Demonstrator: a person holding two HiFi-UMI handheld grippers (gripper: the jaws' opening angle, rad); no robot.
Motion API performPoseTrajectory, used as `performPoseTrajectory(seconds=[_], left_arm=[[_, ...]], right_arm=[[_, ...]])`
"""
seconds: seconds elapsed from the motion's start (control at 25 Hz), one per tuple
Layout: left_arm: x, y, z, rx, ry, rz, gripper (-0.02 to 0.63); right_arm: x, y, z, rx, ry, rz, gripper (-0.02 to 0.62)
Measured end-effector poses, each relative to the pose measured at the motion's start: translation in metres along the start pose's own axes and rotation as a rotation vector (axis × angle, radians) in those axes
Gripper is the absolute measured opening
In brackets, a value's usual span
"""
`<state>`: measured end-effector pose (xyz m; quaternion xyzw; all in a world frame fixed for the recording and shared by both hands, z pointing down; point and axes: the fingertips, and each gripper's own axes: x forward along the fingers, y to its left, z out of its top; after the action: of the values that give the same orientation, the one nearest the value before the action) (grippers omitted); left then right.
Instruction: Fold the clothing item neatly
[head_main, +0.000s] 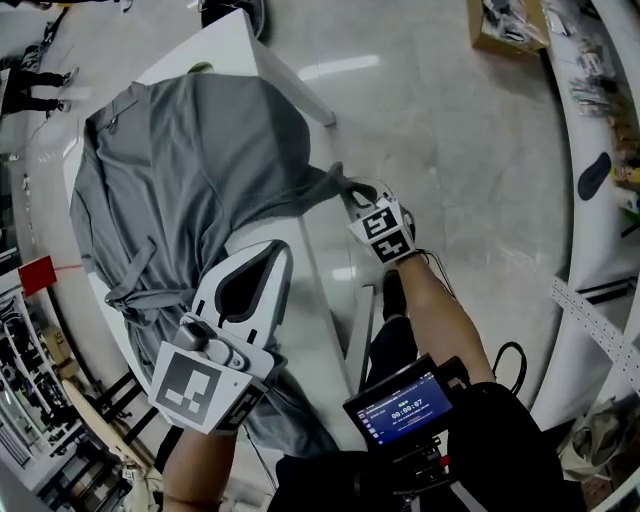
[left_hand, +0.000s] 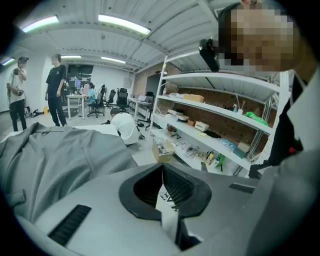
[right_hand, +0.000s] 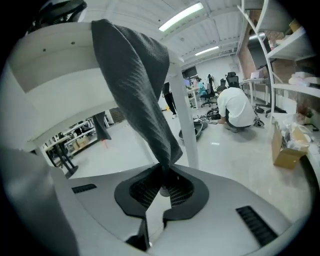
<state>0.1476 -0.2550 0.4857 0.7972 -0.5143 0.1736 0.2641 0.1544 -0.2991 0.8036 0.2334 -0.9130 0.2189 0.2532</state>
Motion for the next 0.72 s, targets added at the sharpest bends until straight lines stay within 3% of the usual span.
performPoseTrajectory(seconds=[0.24, 0.4, 0.56, 0.72], left_arm=[[-0.002, -0.008, -0.007, 0.01, 0.027, 0.01, -0.005], [-0.004, -0.012, -0.006, 0.014, 0.008, 0.012, -0.005], [-0.02, -0.021, 0.004, 0.005, -0.007, 0.015, -0.005], [-0.05, -0.026, 0.024, -0.024, -0.055, 0.042, -0.005]], right_arm=[[-0.051, -0.022, -0.02, 0.011, -0.027, -0.185, 0.024], [-0.078, -0.042, -0.009, 0.009, -0.043, -0.306, 0.023], [-0.125, -0.072, 0.024, -0.045, -0.063, -0.491, 0.023], [-0.18, -0.097, 0.095, -0.118, -0.15, -0.641, 0.023]])
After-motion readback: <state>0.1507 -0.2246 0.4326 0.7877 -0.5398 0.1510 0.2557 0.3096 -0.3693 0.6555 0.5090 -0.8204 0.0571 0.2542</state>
